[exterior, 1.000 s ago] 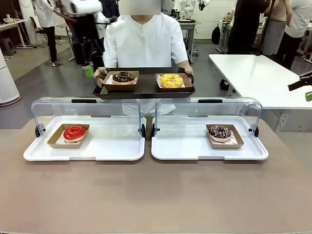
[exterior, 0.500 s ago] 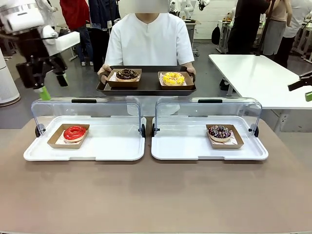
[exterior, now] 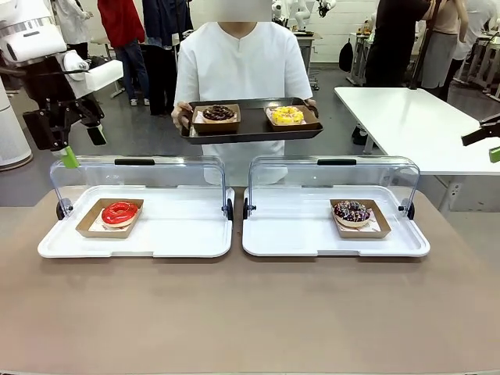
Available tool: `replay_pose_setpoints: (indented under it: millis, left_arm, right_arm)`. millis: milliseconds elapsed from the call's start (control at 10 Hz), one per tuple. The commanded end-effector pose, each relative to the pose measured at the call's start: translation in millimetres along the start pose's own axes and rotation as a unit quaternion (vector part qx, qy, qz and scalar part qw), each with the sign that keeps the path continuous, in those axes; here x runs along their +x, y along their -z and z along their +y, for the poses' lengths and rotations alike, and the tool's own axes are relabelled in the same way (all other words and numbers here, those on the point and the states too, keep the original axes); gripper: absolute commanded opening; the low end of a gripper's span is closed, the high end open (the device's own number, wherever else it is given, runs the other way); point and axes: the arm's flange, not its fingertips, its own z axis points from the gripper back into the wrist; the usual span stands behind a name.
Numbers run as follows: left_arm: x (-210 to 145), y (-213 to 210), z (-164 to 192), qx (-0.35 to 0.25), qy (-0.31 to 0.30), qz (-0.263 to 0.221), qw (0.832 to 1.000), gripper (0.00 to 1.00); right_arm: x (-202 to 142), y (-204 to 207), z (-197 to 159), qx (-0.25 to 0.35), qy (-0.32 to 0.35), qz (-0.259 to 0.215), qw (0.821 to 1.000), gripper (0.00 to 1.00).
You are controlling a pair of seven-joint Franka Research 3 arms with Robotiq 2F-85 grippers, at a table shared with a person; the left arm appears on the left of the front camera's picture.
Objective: Provide the desired donut to the person.
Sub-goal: Place the picked Paper togo box onto the Handle tray extended by the person.
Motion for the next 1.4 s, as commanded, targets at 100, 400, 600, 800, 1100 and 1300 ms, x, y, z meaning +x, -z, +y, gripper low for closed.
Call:
replay_pose_setpoints:
  millis: [100,400,600,800,1100,1300]
  left_arm:
    - [-1,-4,-1,-0.002,0.000,0.000,1.000,1.00]
    - [-15,2,-7,0.047,-0.030,-0.058,0.997,1.00]
    - [-55,-2,-40,0.099,-0.083,-0.171,0.977,1.00]
    - [-110,-9,-59,0.122,-0.112,-0.299,0.940,1.00]
    - [-191,23,-82,0.123,-0.156,-0.414,0.888,1.00]
    - [-231,50,-91,0.109,-0.128,-0.437,0.883,1.00]
  right_arm:
    - [1,2,-2,-0.010,0.003,-0.008,1.000,1.00]
    - [1,2,-2,-0.010,0.003,-0.008,1.000,1.00]
    - [1,2,-2,-0.010,0.003,-0.008,1.000,1.00]
    - [1,2,-2,-0.010,0.003,-0.008,1.000,1.00]
    - [1,2,-2,-0.010,0.003,-0.008,1.000,1.00]
    - [1,2,-2,-0.010,0.003,-0.008,1.000,1.00]
